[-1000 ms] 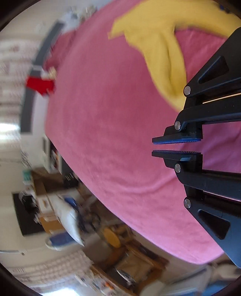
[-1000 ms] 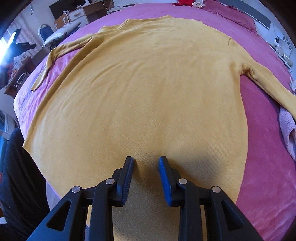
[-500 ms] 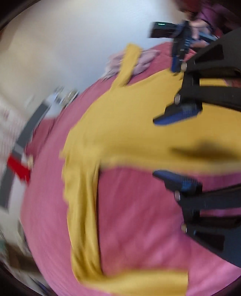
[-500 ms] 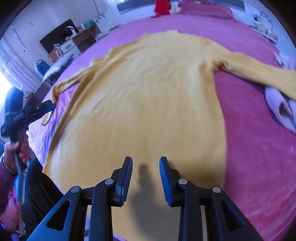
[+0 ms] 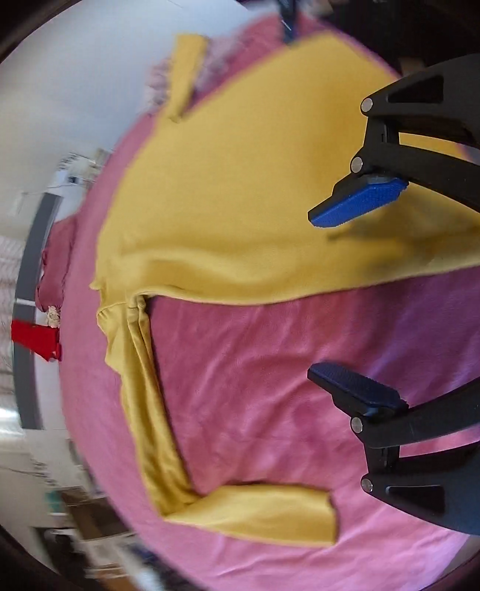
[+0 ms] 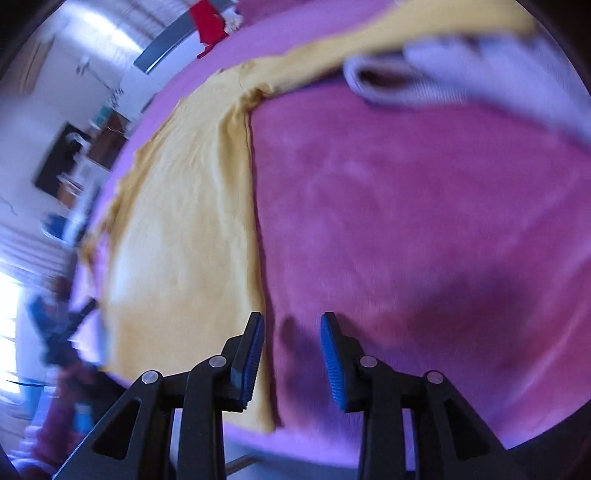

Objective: Fold clothes

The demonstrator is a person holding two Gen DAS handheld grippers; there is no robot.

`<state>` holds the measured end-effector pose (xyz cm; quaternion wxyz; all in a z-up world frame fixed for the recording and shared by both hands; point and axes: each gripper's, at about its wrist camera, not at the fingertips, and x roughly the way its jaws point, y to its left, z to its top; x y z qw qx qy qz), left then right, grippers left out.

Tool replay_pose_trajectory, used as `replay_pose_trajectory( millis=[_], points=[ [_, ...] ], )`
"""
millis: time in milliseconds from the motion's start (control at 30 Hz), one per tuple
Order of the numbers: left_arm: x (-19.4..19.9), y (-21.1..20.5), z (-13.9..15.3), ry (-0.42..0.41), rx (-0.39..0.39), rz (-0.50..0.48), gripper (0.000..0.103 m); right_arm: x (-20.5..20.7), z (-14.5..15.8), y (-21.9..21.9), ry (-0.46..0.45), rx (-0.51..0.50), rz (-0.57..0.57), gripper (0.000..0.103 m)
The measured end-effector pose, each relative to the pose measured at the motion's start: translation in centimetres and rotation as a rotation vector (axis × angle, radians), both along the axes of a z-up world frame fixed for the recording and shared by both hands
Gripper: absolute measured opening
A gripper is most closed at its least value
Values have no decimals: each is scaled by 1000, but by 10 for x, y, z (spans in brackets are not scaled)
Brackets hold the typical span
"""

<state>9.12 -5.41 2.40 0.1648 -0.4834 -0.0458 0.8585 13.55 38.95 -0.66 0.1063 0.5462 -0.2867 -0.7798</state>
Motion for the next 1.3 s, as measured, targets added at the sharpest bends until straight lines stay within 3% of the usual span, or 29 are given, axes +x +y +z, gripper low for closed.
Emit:
replay_pose_trajectory(
  millis=[100, 167, 233, 333, 367, 433, 500, 600, 667, 700, 800, 933, 1000, 1067, 1100, 1167, 1233, 1300],
  points=[
    [-7, -4, -12, -149, 49, -45, 80, -2, -21, 17, -86, -245, 35, 33],
    [-8, -2, -13, -155, 33, -82, 83, -7, -32, 13, -107, -345, 62, 33],
    [-4, 5, -13, -169, 5, -118, 88, -10, -39, 8, -118, -377, 85, 33],
    [2, 28, -16, -157, -101, -163, 101, -19, -41, -2, -119, -352, 74, 33],
    [5, 37, -18, -150, -144, -181, 101, -26, -42, -9, -115, -333, 73, 32],
    [8, 48, -18, -143, -202, -192, 101, -32, -34, -27, -93, -211, 112, 12],
    [10, 53, -15, -151, -220, -191, 98, -32, -26, -37, -88, -143, 146, 4],
    [12, 43, -2, -179, -186, -186, 57, -31, -14, -45, -84, -162, 163, 4],
    [13, 30, 5, -222, -111, -179, 14, -31, -6, -46, -65, -159, 179, 4],
    [14, 22, 6, -266, -31, -173, 10, -30, -2, -46, -59, -158, 184, 4],
    [19, 18, 7, -303, 26, -194, 5, -25, 10, -41, -40, -157, 189, 4],
    [13, 17, 9, -328, 113, -182, 5, -25, 21, -41, -24, -181, 195, 3],
    [3, 20, 12, -309, 76, -163, 9, -28, 18, -42, -6, -175, 202, 7],
    [-2, 22, 6, -309, 67, -145, 22, -35, 10, -45, 13, -159, 209, 14],
    [-5, 22, 4, -331, 107, -141, 29, -39, 5, -45, 0, -167, 204, 26],
    [-6, 26, 6, -339, 156, -161, 58, -46, -10, -45, -46, -196, 167, 27],
    [-7, 33, 12, -331, 157, -185, 69, -49, -21, -41, -81, -236, 149, 27],
    [-5, 44, 18, -313, 105, -213, 70, -51, -26, -42, -84, -267, 153, 32]
  ],
)
